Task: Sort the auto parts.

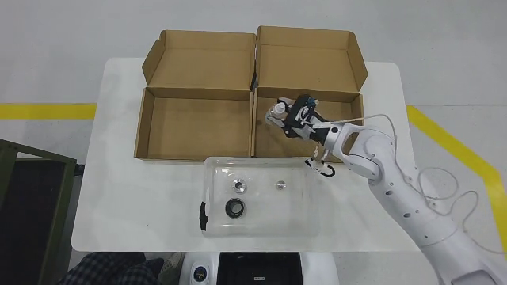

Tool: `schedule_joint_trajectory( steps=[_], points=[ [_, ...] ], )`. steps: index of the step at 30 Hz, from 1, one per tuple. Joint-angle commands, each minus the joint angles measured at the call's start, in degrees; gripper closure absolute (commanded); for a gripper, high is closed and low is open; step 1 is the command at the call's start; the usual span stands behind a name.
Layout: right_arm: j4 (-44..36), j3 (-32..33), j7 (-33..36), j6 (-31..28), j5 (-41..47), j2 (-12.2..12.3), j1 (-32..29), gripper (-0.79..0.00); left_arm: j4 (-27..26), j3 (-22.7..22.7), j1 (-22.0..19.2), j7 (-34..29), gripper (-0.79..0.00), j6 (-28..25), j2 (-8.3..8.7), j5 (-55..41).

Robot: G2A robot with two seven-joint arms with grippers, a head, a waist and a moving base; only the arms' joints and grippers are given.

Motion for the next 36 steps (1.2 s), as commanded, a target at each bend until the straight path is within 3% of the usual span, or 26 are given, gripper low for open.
schedule_joint_trajectory(
  steps=[1, 17, 18, 19, 21, 26, 28, 29, 30, 36],
  points=[
    [1.6, -0.9, 0.2, 0.4, 0.1, -0.5, 1.2, 0.000, 0.0, 0.0, 0.0, 0.0, -0.785, 0.0, 0.00, 0.0],
    [10.7, -5.1, 2.0, 1.8, -0.7, -3.8, 8.3, 0.000, 0.0, 0.0, 0.0, 0.0, -0.785, 0.0, 0.00, 0.0],
    [11.0, -5.3, 2.2, 2.0, -1.0, -4.0, 8.6, -0.052, 0.0, 0.0, 0.0, 0.0, -0.785, 0.0, 0.00, 0.0],
    [11.3, -5.5, 2.2, 2.0, -1.2, -4.1, 8.7, -0.160, 0.0, 0.0, 0.0, 0.0, -0.785, 0.0, 0.00, 0.0],
    [11.8, -5.9, 2.3, 2.2, -1.6, -4.4, 9.0, -0.237, 0.0, 0.0, 0.0, 0.0, -0.785, 0.0, 0.00, 0.0],
    [13.1, -6.2, 2.2, 2.3, -2.1, -4.9, 9.2, -0.246, 0.0, 0.0, 0.0, 0.0, -0.785, 0.0, 0.00, 0.0],
    [13.1, -6.1, 2.3, 2.2, -2.3, -5.0, 9.2, -0.314, 0.0, 0.0, 0.0, 0.0, -0.785, 0.0, 0.00, 0.0],
    [13.0, -6.0, 2.3, 2.1, -2.4, -5.1, 9.1, -0.446, 0.0, 0.0, 0.0, 0.0, -0.785, 0.0, 0.00, 0.0],
    [12.7, -5.8, 2.4, 1.9, -2.5, -5.1, 9.1, -0.785, 0.0, 0.0, 0.0, 0.0, -0.785, 0.0, 0.00, 0.0],
    [10.3, -3.7, 3.0, 1.2, -3.2, -4.8, 8.3, -0.785, 0.0, 0.0, 0.0, 0.0, -0.785, 0.0, 0.00, 0.0]
  ],
)
